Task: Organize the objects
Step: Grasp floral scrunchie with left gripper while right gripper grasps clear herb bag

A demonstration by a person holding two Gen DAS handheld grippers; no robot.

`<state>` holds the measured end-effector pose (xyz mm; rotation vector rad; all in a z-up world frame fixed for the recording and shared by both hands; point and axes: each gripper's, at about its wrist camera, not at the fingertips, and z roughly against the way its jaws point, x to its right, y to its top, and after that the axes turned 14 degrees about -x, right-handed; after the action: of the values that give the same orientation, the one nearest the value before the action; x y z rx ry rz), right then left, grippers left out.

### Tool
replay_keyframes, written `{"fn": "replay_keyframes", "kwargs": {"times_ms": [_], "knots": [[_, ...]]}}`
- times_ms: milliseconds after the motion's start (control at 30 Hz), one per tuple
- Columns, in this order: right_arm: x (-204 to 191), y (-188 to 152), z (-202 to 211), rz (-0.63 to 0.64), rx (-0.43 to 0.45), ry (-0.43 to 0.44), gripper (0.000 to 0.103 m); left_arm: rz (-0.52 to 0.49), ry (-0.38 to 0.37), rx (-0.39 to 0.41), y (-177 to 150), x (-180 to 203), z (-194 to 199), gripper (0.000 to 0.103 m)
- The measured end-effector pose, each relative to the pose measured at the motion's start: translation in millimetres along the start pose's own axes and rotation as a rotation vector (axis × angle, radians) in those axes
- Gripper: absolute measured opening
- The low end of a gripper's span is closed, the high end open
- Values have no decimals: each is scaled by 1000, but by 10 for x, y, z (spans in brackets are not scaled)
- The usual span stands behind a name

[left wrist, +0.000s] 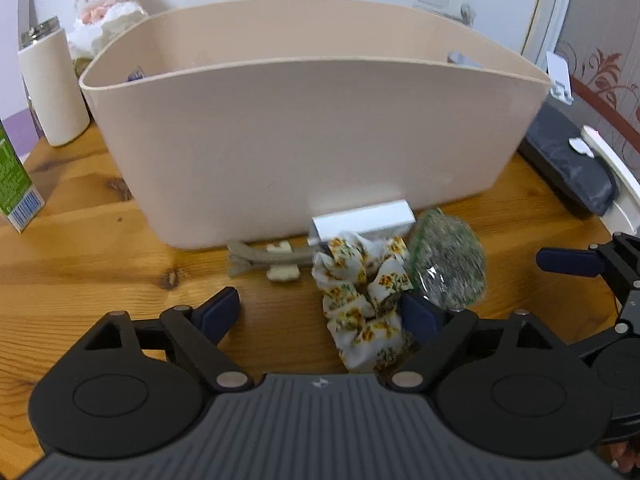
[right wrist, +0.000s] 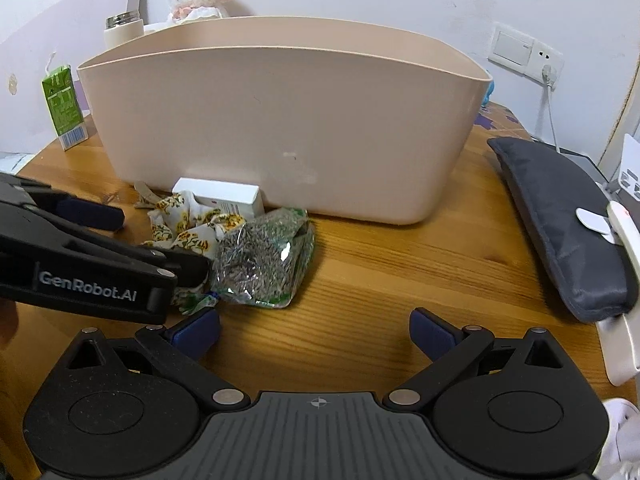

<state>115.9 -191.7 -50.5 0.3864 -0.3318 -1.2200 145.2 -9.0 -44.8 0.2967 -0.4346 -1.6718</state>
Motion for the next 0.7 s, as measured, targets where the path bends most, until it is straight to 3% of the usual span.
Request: {"fn": "replay_keyframes", "kwargs": {"times_ms": [167, 400, 633, 700], "knots": [[43, 58, -30, -25, 8, 59, 103, -7, 27, -4, 49, -85, -26, 88], [7, 115, -136, -22, 26, 35, 103, -14, 9, 3, 21, -201, -4, 85], [-54, 173, -161, -3, 55, 51, 102, -15, -1, -11, 28, -294, 29, 65], [-62, 179, -173, 1, 62, 61, 97, -15, -2, -18, 29, -307, 48, 56]]}}
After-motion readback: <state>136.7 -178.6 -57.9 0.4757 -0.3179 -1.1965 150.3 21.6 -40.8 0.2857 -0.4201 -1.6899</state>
